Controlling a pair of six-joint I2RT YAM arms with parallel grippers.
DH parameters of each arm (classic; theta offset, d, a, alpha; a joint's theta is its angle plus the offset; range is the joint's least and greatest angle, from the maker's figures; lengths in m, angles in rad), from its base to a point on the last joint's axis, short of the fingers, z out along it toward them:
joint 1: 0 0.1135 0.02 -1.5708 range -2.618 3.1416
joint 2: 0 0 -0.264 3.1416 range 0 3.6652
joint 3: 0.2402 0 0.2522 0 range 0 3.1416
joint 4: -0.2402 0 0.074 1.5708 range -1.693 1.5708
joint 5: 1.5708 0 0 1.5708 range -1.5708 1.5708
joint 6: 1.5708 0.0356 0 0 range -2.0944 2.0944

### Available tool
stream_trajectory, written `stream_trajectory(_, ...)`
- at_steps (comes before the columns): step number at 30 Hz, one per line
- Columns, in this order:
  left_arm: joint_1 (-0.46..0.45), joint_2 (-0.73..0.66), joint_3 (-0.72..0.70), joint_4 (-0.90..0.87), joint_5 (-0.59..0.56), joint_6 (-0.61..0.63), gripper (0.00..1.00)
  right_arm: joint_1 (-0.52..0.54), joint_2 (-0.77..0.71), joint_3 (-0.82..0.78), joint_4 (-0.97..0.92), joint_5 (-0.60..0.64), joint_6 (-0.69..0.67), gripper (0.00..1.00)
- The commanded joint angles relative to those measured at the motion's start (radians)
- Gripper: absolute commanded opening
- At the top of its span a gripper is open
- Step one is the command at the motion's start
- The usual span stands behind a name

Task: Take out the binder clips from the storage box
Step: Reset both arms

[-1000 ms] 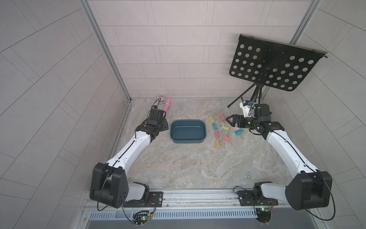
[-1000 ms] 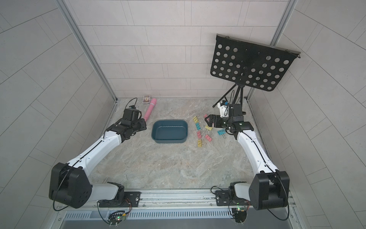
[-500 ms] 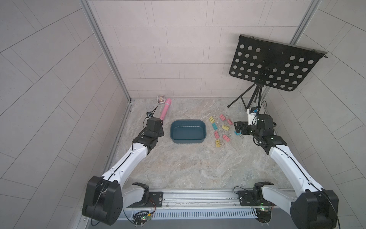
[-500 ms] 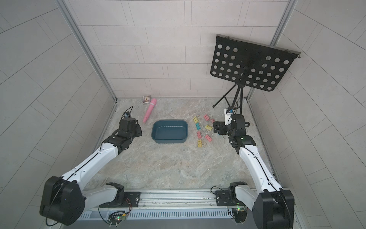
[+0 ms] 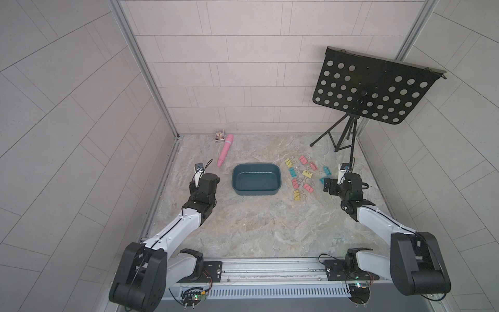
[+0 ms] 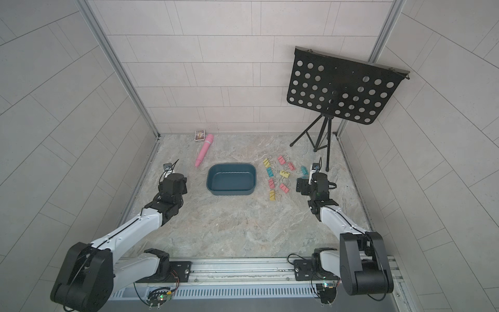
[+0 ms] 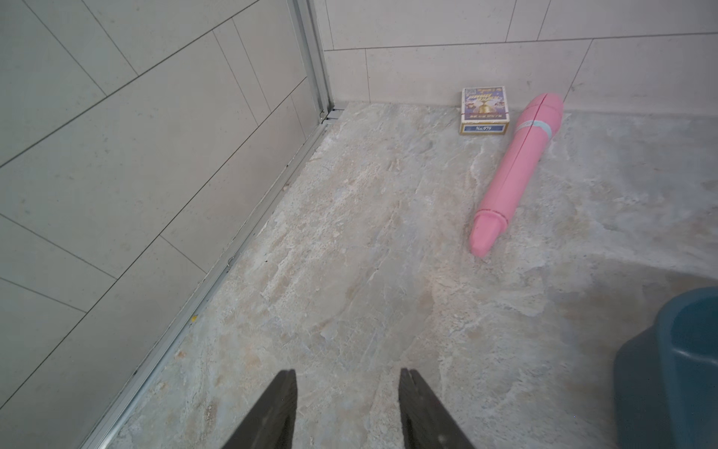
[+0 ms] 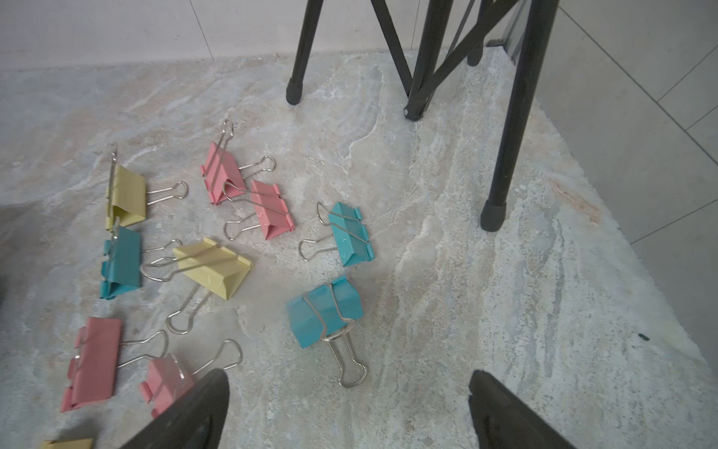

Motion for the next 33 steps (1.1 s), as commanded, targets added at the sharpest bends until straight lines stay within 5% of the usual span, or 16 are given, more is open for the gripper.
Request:
stream_trajectory(1,0.007,0.01,-0.075,0.222,-0.05,0.057,0.53,-0.004,0.039,-0.044,0.222,0.044,-0.007,1.0)
stream_trajectory(5,0.007,0.047,-0.171,0.427,-0.058,0.095,0.59,-0.004,0.111,-0.071,0.364,0.069,-0.001,1.0)
stream_trajectory(18,0.04,0.248,-0.167,0.716,0.002,0.218,0.61,-0.004,0.341,-0.12,0.734,0.111,-0.041,1.0)
stream_trajectory(24,0.097,0.415,-0.16,0.86,0.068,0.184,0.62,-0.003,0.327,-0.1,0.669,0.082,-0.053,1.0)
stream_trajectory(33,0.206,0.389,-0.069,0.636,0.337,0.152,0.64,0.0,0.325,-0.061,0.591,0.032,-0.082,1.0)
